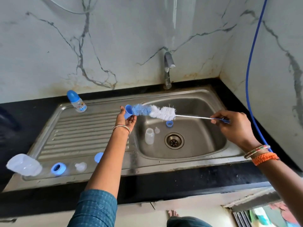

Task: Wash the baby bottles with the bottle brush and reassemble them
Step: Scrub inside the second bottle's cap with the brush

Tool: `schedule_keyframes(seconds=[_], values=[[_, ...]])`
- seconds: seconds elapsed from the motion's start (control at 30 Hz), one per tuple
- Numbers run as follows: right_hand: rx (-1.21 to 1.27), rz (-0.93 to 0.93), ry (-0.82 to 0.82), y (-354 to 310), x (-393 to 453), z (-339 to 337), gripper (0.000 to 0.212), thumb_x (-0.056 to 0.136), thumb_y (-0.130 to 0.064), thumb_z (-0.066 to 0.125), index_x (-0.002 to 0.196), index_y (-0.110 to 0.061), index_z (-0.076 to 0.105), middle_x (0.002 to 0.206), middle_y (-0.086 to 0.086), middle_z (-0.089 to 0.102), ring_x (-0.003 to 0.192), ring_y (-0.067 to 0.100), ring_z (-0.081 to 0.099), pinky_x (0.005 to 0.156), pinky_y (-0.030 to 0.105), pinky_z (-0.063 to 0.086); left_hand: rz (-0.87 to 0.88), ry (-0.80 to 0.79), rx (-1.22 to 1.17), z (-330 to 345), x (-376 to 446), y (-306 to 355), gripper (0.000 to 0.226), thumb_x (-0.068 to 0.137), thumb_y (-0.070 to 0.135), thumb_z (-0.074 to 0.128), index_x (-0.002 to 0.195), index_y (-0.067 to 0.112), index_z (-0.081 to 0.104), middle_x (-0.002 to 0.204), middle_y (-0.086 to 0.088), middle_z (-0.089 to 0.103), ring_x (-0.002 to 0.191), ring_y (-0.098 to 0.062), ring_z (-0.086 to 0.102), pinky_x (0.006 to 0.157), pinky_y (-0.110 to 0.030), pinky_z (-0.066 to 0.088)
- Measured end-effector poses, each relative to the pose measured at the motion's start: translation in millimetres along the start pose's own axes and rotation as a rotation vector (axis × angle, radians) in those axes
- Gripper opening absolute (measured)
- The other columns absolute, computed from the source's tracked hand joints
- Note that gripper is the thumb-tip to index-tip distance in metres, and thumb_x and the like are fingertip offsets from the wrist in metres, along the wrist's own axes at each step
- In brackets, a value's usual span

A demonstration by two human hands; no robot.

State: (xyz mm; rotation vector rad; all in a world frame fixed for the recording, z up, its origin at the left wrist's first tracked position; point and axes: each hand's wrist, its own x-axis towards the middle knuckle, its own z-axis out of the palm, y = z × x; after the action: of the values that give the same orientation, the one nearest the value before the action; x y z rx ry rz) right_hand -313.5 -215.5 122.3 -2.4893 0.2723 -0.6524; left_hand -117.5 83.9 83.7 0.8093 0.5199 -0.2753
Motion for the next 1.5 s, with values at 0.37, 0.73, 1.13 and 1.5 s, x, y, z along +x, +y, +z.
schedule_keyframes(seconds=[0.37,0.73,1.13,1.5], values=[[-0.465,-0.508,0.437,2,48,15,0.010,0.078,-0.006,0.066,0.072,-0.014,0.062,0.071,0.004,0.062,0.067,0.031,0.058,0.070,0.038,0.031,-0.035,-0.111,0.276,41,30,-23,0.014,0.093,0.021,0.058,0.091,0.009,0.051,0.094,-0.016,0.055,0.084,-0.025,0.057,0.079,-0.033,0.052],[-0.149,0.096,-0.126,14,70,19,0.007,0.081,-0.022,0.072,0.076,-0.023,0.068,0.076,-0.002,0.069,0.078,0.020,0.064,0.074,0.034,0.049,0.091,-0.318,0.064,32,60,-27,0.025,0.096,-0.006,0.038,0.100,0.016,0.048,0.103,-0.014,0.057,0.092,-0.027,0.060,0.069,-0.041,0.058],[-0.008,0.250,-0.703,28,77,38,0.019,0.092,-0.031,0.061,0.080,-0.016,0.062,0.069,-0.002,0.062,0.058,0.012,0.055,0.058,0.025,0.044,-0.028,-0.161,0.001,23,78,-29,0.010,0.088,0.015,0.052,0.093,0.008,0.055,0.100,-0.019,0.060,0.096,-0.034,0.060,0.087,-0.053,0.049],[-0.080,0.324,-0.530,16,80,23,0.019,0.087,-0.031,0.065,0.074,-0.021,0.073,0.068,-0.002,0.067,0.072,0.023,0.063,0.073,0.033,0.049,0.052,-0.160,-0.066,31,82,-31,0.012,0.097,0.006,0.045,0.086,0.005,0.052,0.093,-0.014,0.055,0.088,-0.028,0.057,0.099,-0.047,0.039]])
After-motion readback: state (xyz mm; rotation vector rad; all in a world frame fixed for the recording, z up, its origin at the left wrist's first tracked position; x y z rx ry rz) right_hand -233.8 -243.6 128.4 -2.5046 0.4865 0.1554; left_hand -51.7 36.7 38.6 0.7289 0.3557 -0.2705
